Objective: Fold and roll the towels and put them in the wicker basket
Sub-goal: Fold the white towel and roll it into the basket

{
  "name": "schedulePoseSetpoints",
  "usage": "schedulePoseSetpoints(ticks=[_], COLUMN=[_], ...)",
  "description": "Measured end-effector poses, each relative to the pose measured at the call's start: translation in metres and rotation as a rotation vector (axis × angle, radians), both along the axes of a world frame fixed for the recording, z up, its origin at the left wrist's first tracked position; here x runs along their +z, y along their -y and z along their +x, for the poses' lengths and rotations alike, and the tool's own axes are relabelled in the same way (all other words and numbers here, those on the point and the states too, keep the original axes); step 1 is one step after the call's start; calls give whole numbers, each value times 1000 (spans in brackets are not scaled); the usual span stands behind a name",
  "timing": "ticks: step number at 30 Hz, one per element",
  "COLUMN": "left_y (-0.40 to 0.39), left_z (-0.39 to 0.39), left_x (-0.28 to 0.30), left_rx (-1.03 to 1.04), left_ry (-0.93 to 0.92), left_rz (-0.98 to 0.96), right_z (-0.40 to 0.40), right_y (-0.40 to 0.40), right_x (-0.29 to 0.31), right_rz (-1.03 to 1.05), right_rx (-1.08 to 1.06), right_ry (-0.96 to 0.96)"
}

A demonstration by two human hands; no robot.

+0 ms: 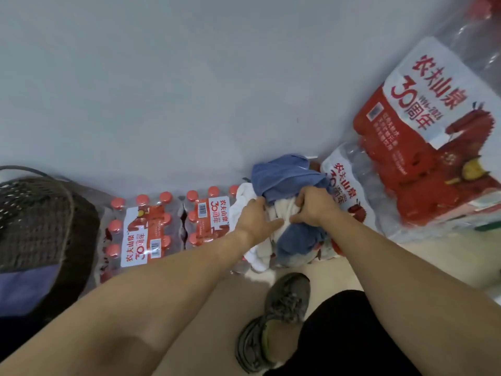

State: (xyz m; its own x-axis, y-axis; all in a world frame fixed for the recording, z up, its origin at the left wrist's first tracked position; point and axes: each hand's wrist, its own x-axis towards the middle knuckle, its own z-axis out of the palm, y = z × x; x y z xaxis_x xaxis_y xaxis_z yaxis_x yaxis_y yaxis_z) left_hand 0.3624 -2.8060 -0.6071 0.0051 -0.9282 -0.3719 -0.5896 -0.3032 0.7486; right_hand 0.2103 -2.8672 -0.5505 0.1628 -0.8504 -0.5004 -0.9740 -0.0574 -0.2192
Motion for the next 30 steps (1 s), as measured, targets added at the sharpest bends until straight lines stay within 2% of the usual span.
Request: schedulePoseSetpoints(ticks=[6,8,11,18,21,23,27,30], left_y=[10,11,4,-14,-17,-16,-13,-4], left_z=[-3,-1,-7,-14,-9,-4,11,25], left_x=[-6,-2,-1,6,17,27,50,64], left_rx=[211,154,28,118,182,252,408,511], left_ry=[-155,-168,-115,-333,-359,-412,-616,-640], left_rz=[-46,-25,30,-82,-100,-122,-139,-121], right_z=[-5,-9,-9,-7,-3,0,1,-1], right_y=[8,12,15,6,3,3,6,12], right_x=[7,15,25,36,41,45,48,50], right_rz=[69,78,-16,-36,16,53,43,-79], right_rx=[-26,-55,-89,-25,-69,-83,-96,-170], right_ry=[33,81,147,424,654,728,708,703])
